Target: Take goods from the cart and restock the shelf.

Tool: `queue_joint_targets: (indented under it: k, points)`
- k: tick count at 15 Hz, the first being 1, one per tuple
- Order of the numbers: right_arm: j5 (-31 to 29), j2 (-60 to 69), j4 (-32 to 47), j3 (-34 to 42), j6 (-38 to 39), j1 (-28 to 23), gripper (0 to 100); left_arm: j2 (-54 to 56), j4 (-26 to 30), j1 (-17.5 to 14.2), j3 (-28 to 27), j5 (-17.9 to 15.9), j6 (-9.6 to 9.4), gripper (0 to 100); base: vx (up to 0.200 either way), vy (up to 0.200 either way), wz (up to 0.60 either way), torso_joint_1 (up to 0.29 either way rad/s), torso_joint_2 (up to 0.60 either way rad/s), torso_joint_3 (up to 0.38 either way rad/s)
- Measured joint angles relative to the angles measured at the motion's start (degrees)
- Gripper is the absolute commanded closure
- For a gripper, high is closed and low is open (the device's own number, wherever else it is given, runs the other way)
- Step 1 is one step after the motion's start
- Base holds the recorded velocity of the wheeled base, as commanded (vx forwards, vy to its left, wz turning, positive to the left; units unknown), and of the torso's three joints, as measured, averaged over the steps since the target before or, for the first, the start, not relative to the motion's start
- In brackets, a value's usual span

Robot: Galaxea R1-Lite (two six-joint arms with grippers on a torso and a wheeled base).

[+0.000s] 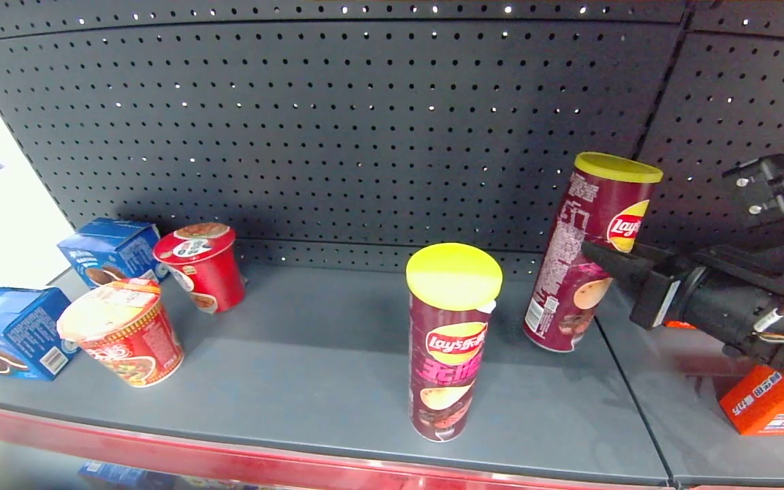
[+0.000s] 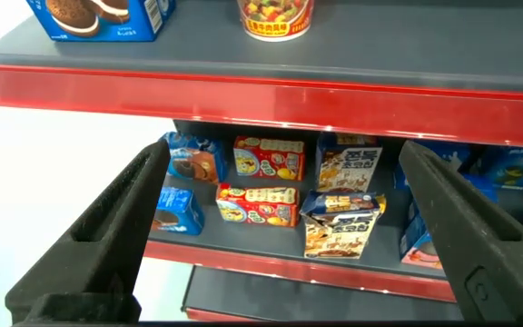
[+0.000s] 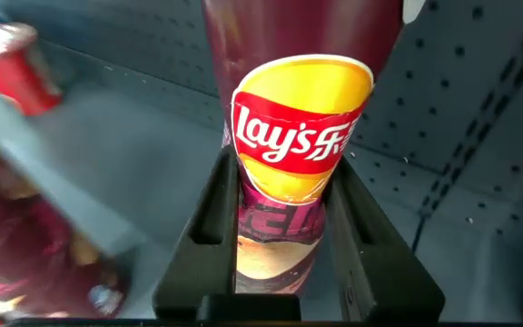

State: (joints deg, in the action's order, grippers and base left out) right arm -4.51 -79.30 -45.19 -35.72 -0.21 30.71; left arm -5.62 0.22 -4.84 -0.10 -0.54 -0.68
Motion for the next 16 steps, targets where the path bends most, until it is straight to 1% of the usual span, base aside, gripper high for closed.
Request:
queue_joint_targets:
  k: [2,4,5,8,12,16]
  points:
    - [-2.22,-3.33,-0.16,-2.34,0.02,0.44,100,0.00,0.00,0.00,0.00,0.00,0.00,0,0.000,0.000,0.00,0.000,0.00,0.000]
    - [-6.62,-6.97,-0.16,-5.71,0.07,1.51,100,0.00,0.02,0.00,0.00,0.00,-0.02,0,0.000,0.000,0.00,0.000,0.00,0.000]
    - [-7.85,-8.59,-0.16,-7.36,0.10,2.15,100,0.00,0.02,0.00,0.00,0.00,0.00,0,0.000,0.000,0.00,0.000,0.00,0.000]
    - [-8.46,-12.87,-0.16,-12.18,0.37,4.29,100,0.00,-0.01,0.02,0.00,0.00,0.00,0,0.000,0.000,0.00,0.000,0.00,0.000]
    - [-8.55,-17.36,-0.35,-16.42,0.45,5.51,100,0.00,0.00,0.02,0.00,0.00,0.00,0,0.000,0.000,0.00,0.000,0.00,0.000]
    - [-12.35,-20.94,0.09,-20.15,0.32,5.78,100,0.00,0.00,0.02,0.00,0.00,0.00,0,0.000,0.000,0.00,0.000,0.00,0.000]
